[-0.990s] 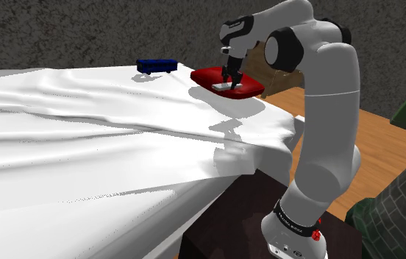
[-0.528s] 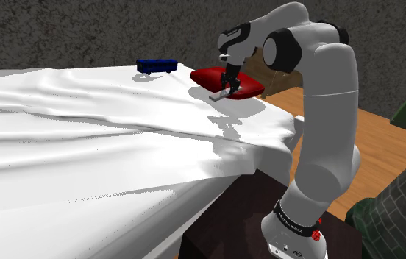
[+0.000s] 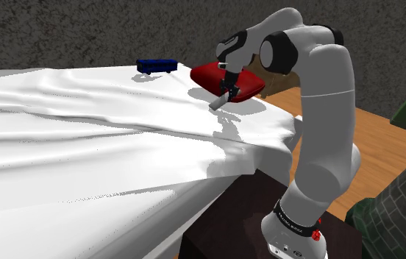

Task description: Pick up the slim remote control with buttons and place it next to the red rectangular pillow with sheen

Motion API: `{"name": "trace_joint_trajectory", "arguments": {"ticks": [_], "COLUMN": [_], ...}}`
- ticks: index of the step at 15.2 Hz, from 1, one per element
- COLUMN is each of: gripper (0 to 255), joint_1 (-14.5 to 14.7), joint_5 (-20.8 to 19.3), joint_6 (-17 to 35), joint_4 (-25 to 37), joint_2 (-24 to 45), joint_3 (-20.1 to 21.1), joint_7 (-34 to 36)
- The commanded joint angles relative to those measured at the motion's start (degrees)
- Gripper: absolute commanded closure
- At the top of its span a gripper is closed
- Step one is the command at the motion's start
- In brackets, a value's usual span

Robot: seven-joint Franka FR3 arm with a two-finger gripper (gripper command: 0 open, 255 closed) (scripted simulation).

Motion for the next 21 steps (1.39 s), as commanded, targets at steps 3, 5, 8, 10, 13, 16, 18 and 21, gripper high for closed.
{"name": "trace_joint_trajectory", "arguments": {"ticks": [3,5,8,10,13,16,18,21], "gripper": [255,255,255,255,255,0,0,0], "joint_1": [-0.07,-0.18,-0.26,-0.25,-0.24,-0.23,-0.21,-0.06], "joint_5": [0.85,1.28,1.56,1.56,1.57,1.48,1.47,1.03], "joint_6": [2.51,3.70,4.44,4.44,4.44,4.42,4.53,3.00], "joint_4": [-1.60,-2.21,-2.58,-2.57,-2.57,-2.80,-2.99,-1.91], "joint_2": [1.37,2.02,2.45,2.46,2.46,2.20,2.12,1.58], "joint_3": [0.58,0.83,0.99,0.98,0.97,0.87,0.86,0.62], "joint_7": [-0.47,-0.75,-0.93,-0.93,-0.93,-1.03,-1.07,-0.60]}}
